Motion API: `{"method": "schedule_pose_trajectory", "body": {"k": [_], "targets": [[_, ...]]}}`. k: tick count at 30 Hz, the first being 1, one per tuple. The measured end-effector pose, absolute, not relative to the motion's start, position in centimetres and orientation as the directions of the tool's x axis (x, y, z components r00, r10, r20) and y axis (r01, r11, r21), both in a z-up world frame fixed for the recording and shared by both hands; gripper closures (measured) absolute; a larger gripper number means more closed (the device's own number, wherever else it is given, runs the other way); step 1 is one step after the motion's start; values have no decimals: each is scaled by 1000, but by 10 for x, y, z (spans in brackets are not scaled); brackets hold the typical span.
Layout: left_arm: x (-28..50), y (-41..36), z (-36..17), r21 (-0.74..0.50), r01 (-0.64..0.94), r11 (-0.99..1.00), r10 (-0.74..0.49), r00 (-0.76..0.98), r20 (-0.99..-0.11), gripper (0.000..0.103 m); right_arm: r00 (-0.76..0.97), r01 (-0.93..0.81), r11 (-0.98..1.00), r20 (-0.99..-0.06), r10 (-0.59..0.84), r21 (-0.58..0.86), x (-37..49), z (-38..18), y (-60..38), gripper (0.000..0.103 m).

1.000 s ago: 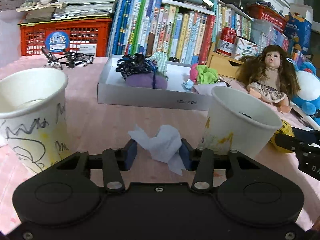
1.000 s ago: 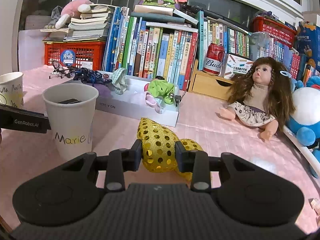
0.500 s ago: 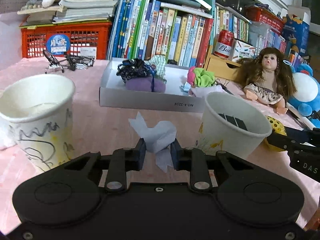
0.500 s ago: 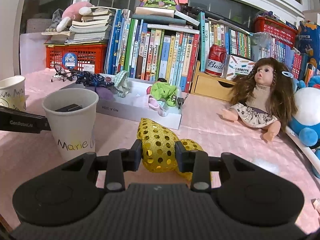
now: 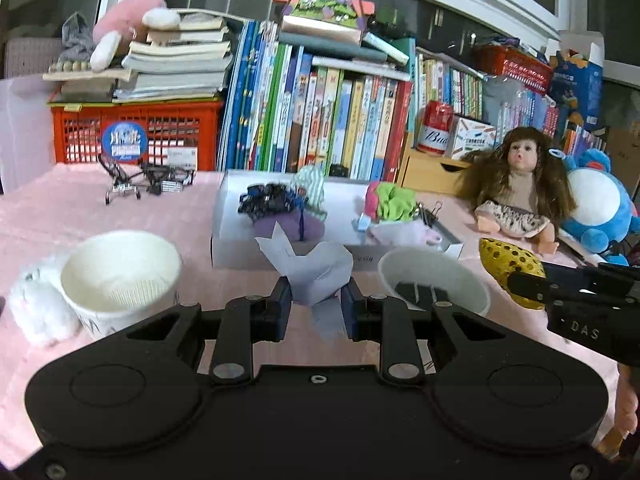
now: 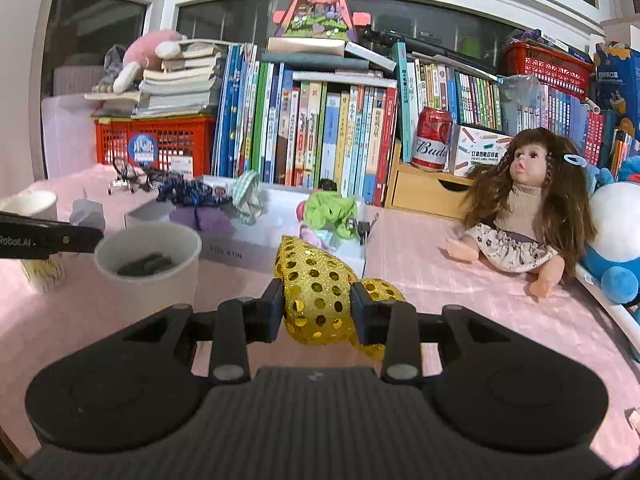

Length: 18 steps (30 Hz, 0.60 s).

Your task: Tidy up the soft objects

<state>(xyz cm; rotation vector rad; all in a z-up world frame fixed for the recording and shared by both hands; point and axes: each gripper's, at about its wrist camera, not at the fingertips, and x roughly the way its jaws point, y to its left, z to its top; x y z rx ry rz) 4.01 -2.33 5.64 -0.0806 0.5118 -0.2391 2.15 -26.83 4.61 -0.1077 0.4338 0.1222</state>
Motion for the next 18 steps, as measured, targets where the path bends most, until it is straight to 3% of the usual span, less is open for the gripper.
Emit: {"method": "schedule_pose_trajectory", "body": {"k": [18], "targets": [[82,-19,121,-167,282,945,-328,803,-498,78,899,-175,984,-412,149,-28,67,98,-258,62]]}}
